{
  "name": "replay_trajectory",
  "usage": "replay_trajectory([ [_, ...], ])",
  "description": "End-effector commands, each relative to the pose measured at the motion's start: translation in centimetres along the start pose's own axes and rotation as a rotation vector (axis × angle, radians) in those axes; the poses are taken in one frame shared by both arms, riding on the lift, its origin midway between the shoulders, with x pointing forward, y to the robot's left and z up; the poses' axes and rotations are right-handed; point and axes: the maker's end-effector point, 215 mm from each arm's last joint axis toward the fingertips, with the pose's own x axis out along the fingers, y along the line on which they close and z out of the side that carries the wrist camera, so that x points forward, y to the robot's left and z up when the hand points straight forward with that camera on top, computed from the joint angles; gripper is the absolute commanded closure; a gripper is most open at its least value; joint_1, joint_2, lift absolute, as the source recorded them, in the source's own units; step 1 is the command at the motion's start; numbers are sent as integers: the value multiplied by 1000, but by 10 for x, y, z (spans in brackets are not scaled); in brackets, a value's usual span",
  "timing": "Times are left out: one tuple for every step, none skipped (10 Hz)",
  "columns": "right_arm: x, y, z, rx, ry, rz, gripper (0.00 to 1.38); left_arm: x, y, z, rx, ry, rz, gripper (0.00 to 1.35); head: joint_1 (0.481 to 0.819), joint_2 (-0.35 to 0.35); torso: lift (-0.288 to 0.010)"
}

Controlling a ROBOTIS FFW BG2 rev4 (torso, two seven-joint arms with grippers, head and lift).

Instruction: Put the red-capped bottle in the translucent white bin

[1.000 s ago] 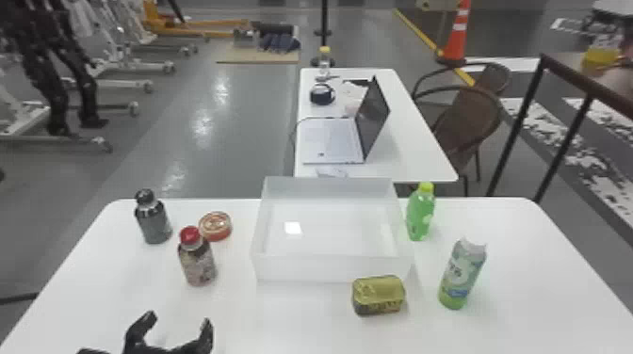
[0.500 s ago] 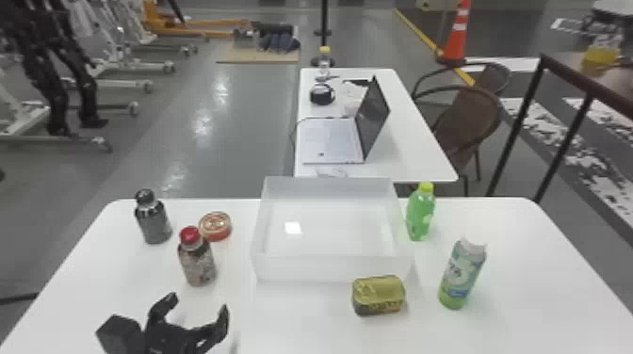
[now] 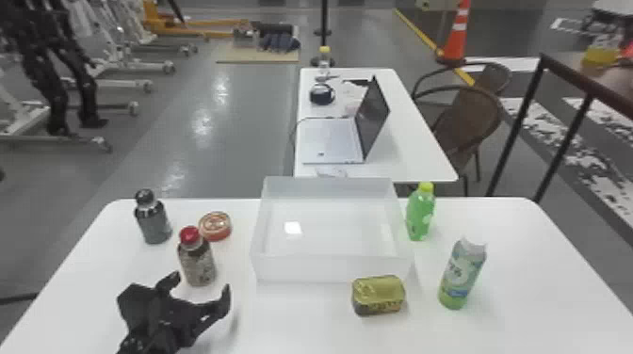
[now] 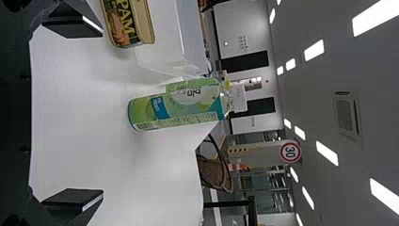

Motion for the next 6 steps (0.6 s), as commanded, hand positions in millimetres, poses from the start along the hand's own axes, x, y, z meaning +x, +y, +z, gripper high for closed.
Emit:
replay_trajectory([
  [0, 2, -2, 7, 1, 2, 96, 4, 9, -2, 1, 5, 30, 114, 549, 0, -100],
  [0, 3, -2, 9, 0, 3, 96, 6, 15, -3, 13, 7, 46, 114, 549, 0, -100],
  [2, 4, -1, 9, -3, 7, 96, 10, 21, -2, 14, 6, 64, 114, 549, 0, -100],
  [2, 5, -2, 9, -2, 13, 96, 15, 25, 1, 10, 0, 68, 114, 549, 0, -100],
  [2, 5, -2, 9, -2, 15, 96, 23, 25, 5, 14, -5, 58, 114, 549, 0, -100],
  [3, 6, -2, 9, -2, 16, 96, 31, 25, 8, 16, -6, 48, 114, 549, 0, -100],
])
